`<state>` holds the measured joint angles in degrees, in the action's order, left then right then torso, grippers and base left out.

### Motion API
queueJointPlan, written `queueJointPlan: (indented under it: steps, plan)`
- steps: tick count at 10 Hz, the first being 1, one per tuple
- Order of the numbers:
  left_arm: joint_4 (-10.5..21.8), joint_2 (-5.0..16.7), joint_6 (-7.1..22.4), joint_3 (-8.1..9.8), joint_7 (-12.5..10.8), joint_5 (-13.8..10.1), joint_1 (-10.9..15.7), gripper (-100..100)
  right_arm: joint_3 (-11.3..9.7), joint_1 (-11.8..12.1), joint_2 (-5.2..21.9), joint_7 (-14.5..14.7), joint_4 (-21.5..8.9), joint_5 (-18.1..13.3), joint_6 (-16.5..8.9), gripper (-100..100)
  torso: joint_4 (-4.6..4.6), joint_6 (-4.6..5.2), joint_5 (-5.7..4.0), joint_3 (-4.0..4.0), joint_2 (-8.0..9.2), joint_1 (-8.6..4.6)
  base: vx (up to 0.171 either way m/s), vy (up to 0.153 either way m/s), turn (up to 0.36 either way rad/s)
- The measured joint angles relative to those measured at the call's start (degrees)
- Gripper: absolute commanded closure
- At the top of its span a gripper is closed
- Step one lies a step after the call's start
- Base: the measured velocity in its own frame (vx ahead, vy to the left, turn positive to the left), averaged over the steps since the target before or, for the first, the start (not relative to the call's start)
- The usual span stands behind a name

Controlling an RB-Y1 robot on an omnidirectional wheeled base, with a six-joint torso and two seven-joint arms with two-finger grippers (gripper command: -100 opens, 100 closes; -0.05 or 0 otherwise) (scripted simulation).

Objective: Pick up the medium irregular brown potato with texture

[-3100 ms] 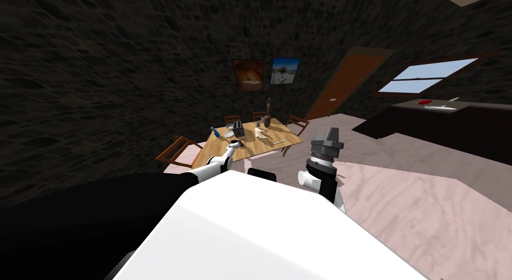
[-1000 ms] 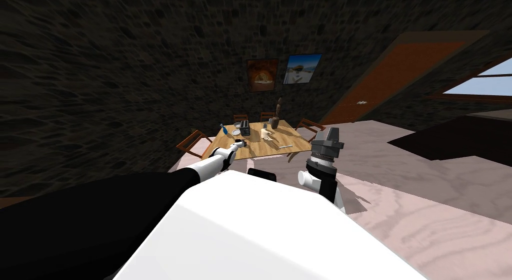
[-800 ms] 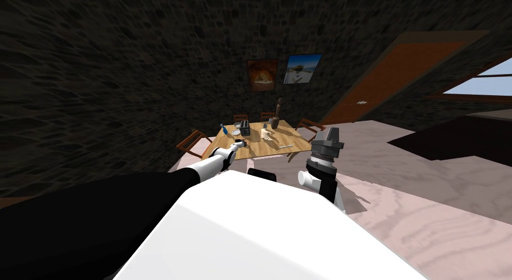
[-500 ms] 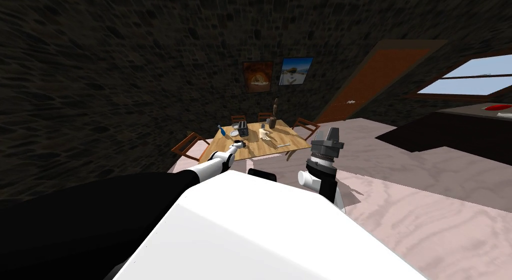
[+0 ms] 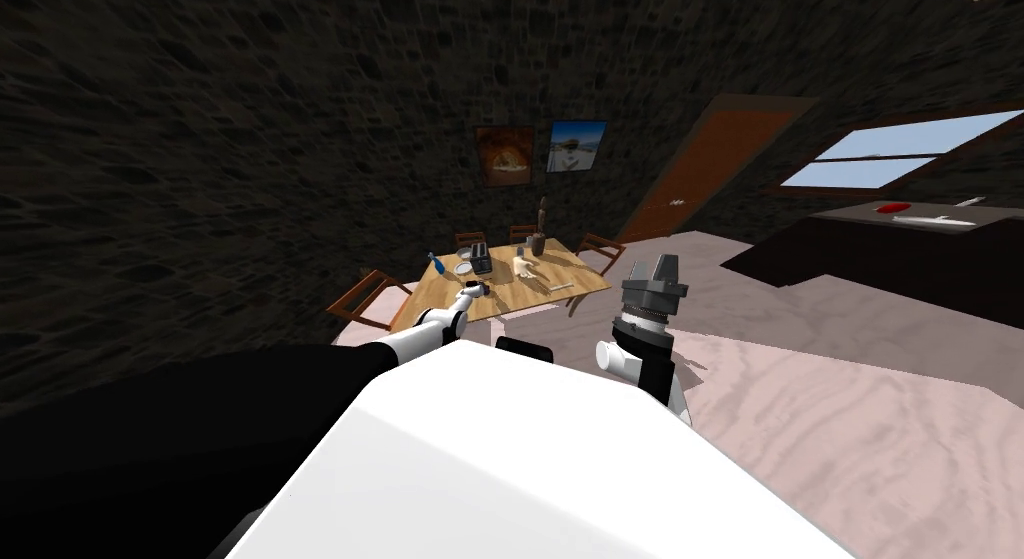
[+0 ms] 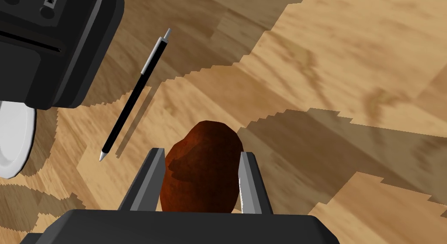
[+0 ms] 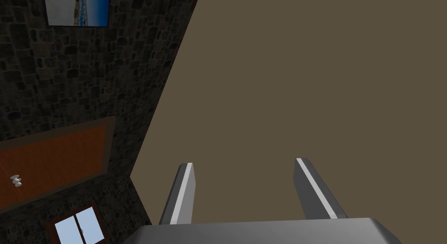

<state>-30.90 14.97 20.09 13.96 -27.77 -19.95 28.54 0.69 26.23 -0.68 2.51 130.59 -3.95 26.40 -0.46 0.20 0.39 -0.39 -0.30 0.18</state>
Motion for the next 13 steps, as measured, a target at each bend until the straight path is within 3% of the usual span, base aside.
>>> queueJointPlan:
  steps: [3, 4, 6, 8, 10, 12, 13]
  plan:
    - [-5.18, -0.65, 2.51, 3.36, -1.13, 2.53, -2.80, 100, 0.01, 0.01, 0.00, 0.00, 0.00, 0.00, 0.00, 0, 0.00, -0.03, 0.01, -0.02, -0.04, 0.01, -0.029, 0.007, -0.181]
    - [-8.37, -0.87, 4.21, 5.06, -1.65, 3.88, -4.82, 100, 0.00, 0.00, 0.00, 0.00, 0.00, 0.00, 0.00, 0, -0.04, -0.05, 0.03, -0.02, 0.00, 0.02, -0.029, 0.008, -0.093]
    - [-9.80, -0.73, 4.89, 7.33, -1.73, 4.73, -6.17, 100, 0.00, 0.00, 0.00, 0.00, 0.00, 0.00, 0.00, 0, -0.04, -0.03, 0.05, -0.03, -0.01, 0.04, -0.027, 0.007, -0.169]
    - [-13.63, -1.29, 6.58, 8.58, -2.40, 6.08, -8.09, 100, 0.01, 0.01, 0.00, 0.00, 0.00, 0.00, 0.00, 0, -0.06, -0.12, 0.04, -0.05, -0.06, 0.05, -0.016, 0.000, -0.099]
    - [-14.68, -0.99, 7.72, 10.81, -2.85, 7.30, -9.29, 100, 0.01, 0.01, 0.00, 0.00, 0.00, 0.00, 0.00, 0, -0.10, -0.10, 0.07, -0.07, -0.06, 0.07, -0.017, 0.005, -0.053]
    - [-18.95, -1.67, 9.22, 11.21, -3.35, 8.12, -10.79, 100, 0.01, 0.02, 0.00, 0.00, 0.00, 0.00, 0.00, 0, -0.04, -0.11, 0.03, -0.06, -0.10, 0.04, -0.011, -0.001, -0.123]
    - [-20.73, -1.66, 9.88, 12.56, -3.59, 8.88, -12.03, 100, 0.00, 0.00, 0.00, 0.00, 0.00, 0.00, 0.00, 0, -0.07, -0.05, 0.07, -0.06, -0.06, 0.04, -0.025, 0.006, -0.118]
